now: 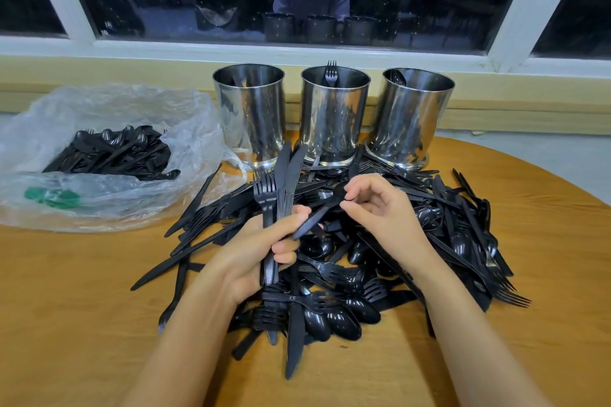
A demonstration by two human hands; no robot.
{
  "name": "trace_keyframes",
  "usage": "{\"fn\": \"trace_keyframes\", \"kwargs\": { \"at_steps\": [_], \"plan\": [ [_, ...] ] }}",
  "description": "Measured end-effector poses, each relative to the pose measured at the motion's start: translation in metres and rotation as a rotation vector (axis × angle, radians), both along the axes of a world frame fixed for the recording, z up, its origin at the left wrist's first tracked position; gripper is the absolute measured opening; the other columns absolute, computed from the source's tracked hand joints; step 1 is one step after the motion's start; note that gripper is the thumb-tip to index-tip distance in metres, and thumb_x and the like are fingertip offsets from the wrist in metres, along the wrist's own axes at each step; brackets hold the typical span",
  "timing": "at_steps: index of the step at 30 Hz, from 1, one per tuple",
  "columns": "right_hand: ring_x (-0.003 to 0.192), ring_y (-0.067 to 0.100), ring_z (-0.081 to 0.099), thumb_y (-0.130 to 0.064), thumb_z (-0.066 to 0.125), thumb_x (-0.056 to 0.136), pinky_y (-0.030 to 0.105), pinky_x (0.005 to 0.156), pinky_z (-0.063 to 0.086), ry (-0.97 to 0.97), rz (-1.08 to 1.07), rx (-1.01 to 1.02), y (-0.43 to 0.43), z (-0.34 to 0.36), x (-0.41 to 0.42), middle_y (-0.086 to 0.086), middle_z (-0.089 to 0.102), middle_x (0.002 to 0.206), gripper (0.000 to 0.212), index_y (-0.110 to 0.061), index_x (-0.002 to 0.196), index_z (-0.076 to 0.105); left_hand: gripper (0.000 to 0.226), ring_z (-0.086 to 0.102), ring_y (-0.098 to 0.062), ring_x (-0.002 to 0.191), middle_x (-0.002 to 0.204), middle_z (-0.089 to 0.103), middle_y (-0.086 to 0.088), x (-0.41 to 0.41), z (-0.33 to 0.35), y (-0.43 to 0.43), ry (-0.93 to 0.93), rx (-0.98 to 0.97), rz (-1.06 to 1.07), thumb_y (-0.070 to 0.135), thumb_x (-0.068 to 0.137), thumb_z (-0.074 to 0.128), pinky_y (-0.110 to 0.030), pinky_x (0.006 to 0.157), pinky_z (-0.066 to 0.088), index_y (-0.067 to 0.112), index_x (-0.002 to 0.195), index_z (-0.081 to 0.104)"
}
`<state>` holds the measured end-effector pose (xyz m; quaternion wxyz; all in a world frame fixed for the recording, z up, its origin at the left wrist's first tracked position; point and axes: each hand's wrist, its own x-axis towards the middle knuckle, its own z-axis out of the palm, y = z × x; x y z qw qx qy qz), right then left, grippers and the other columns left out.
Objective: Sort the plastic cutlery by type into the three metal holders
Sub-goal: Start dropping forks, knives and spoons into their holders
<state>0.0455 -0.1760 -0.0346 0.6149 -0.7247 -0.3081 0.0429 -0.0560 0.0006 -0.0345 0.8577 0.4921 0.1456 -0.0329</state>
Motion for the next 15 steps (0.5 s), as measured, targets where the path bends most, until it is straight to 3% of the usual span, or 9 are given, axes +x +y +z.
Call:
{"fn": "trace_keyframes", "kwargs": {
  "at_steps": [3,6,10,12,15],
  "plan": [
    [0.092,0.013,0.065,-0.002,0.066,0.088,0.021,0.083,0.051,0.098,-0.018,0.077,0.0033,0.0008,-0.0016,-0.008,0.068,0.096,0.008,-0.010,0.088,0.062,0.026,0.033,-0.003,0.041,0.098,0.053,-0.021,0.0007,-0.0061,-0.0010,-0.008,0.128,0.033,0.002,0.087,0.065,-0.015,0.040,0.031,0.000,0.113,0.061],
    [0.092,0.018,0.068,-0.014,0.063,0.093,0.027,0.091,0.053,0.148,-0.085,0.122,0.0072,0.0000,-0.0036,-0.006,0.069,0.087,0.007,-0.010,0.087,0.065,0.016,0.034,-0.005,0.042,0.094,0.055,-0.022,0.0014,-0.0077,-0.0034,-0.031,0.269,0.050,0.000,0.092,0.063,-0.017,0.042,0.032,0.005,0.107,0.061],
    [0.073,0.016,0.050,-0.013,0.067,0.090,0.024,0.079,0.048,0.124,-0.253,0.197,0.0056,0.0003,-0.0020,0.003,0.051,0.074,0.019,-0.010,0.079,0.052,0.031,0.032,-0.006,0.045,0.071,0.048,-0.010,0.0034,-0.0097,-0.0036,-0.042,0.355,0.078,0.006,0.094,0.062,-0.017,0.042,0.033,-0.004,0.121,0.051],
    [0.072,0.010,0.051,-0.005,0.068,0.088,0.023,0.080,0.049,0.159,-0.230,0.279,0.0036,0.0031,-0.0004,-0.001,0.052,0.080,0.019,-0.014,0.091,0.052,0.048,0.030,-0.008,0.046,0.070,0.044,-0.011,0.0039,-0.0106,-0.0032,-0.032,0.368,0.096,0.010,0.093,0.065,-0.016,0.043,0.033,-0.009,0.131,0.043],
    [0.081,0.009,0.060,-0.003,0.067,0.087,0.027,0.088,0.054,0.302,-0.110,0.345,0.0036,0.0038,0.0003,-0.004,0.059,0.105,0.043,-0.021,0.122,0.050,0.045,0.031,-0.008,0.045,0.086,0.052,-0.016,0.0037,-0.0092,-0.0039,-0.039,0.393,0.114,0.008,0.092,0.064,-0.017,0.042,0.031,-0.006,0.131,0.045]
  ]
}}
